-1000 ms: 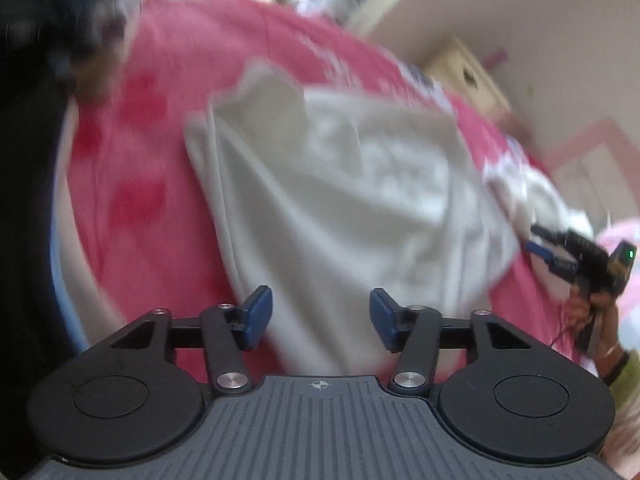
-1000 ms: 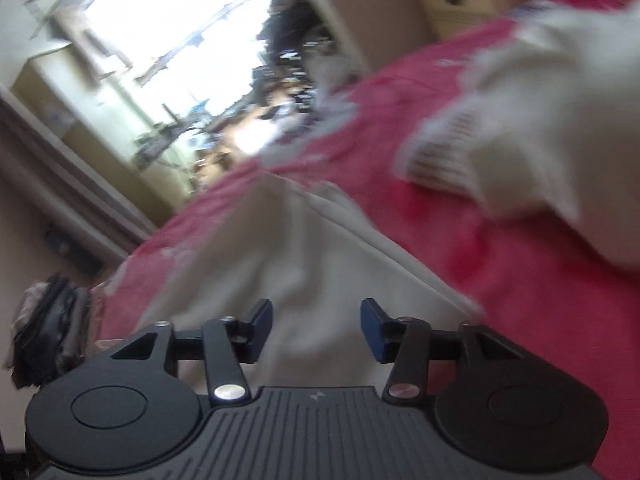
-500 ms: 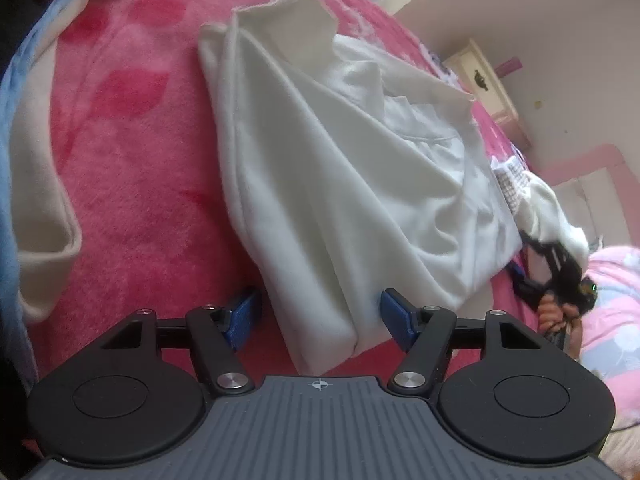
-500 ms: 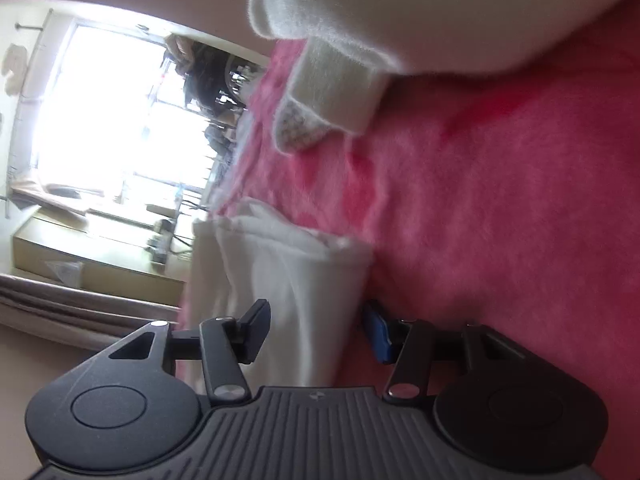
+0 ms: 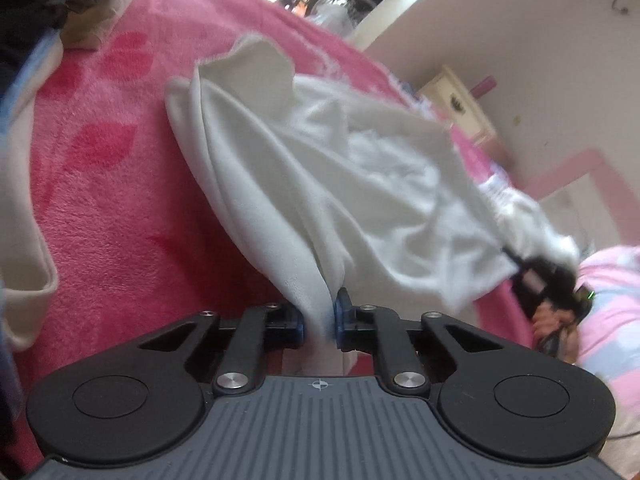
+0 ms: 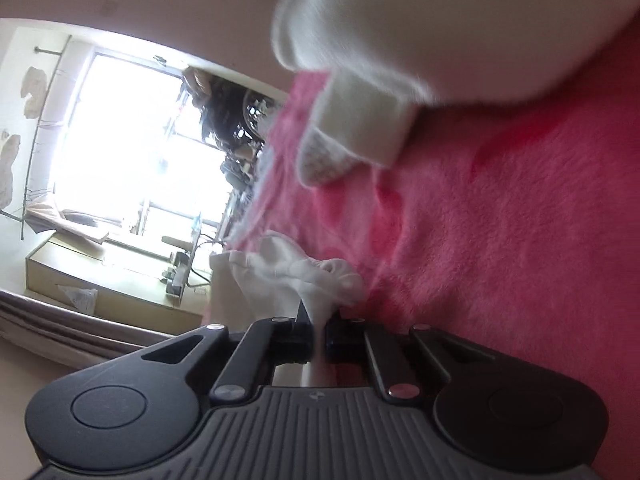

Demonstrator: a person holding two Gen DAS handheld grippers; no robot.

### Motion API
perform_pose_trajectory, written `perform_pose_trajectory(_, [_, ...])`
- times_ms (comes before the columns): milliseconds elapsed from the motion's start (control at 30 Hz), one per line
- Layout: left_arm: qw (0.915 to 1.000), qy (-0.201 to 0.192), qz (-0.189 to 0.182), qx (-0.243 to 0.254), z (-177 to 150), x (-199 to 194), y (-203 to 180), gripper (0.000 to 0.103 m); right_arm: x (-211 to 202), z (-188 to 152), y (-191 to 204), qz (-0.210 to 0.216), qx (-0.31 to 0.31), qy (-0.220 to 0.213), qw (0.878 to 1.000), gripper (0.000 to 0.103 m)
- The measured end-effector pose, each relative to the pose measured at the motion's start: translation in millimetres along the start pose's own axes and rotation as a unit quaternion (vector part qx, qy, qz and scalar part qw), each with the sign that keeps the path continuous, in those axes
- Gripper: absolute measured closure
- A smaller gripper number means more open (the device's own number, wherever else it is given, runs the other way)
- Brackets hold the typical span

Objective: Fold clothes
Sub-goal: 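Lift the hem with both grippers and fold it over toward the collar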

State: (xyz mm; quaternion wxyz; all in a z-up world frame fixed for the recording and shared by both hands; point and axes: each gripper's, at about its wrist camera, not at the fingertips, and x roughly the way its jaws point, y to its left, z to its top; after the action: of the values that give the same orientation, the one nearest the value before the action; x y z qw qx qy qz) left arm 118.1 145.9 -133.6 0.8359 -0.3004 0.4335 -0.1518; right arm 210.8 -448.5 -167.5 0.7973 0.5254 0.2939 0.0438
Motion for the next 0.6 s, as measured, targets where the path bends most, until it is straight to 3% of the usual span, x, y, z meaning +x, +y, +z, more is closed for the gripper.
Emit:
perform_pose_trajectory(133, [0.9994, 0.020, -0.024, 0.016, -6, -34, -9, 0.093, -51, -12, 6, 0.003, -0.018, 0.004, 1.000, 0.099])
perform_pose_trajectory(267, [0.9941, 0.083, -0.031, 0.062, -30, -67, -21, 0.093, -124, -36, -2, -0.014, -0.017, 0.020, 1.000, 0.099])
perform_pose_trajectory(433, [0.9768, 0.198, -0.025, 0.077, -74, -100, -18, 0.093, -227, -84, -23, -0.061, -0.005, 0.048, 0.997, 0.099])
perform_pose_trajectory(500, [0.9681, 0.234, -0.014, 0.089, -93, -100, -13, 0.090, -250, -103, -37, -0.097, -0.015, 0.070, 0.993, 0.098])
perform_pose_trajectory(533, [0.9623, 0.250, 0.006, 0.107, -102, -92, -10, 0.086, -256, -111, -43, -0.119, -0.034, 0.088, 0.988, 0.096])
perform_pose_trajectory(600, [0.9540, 0.268, 0.030, 0.131, -109, -82, -3, 0.081, -251, -118, -57, -0.184, -0.050, 0.120, 0.974, 0.074])
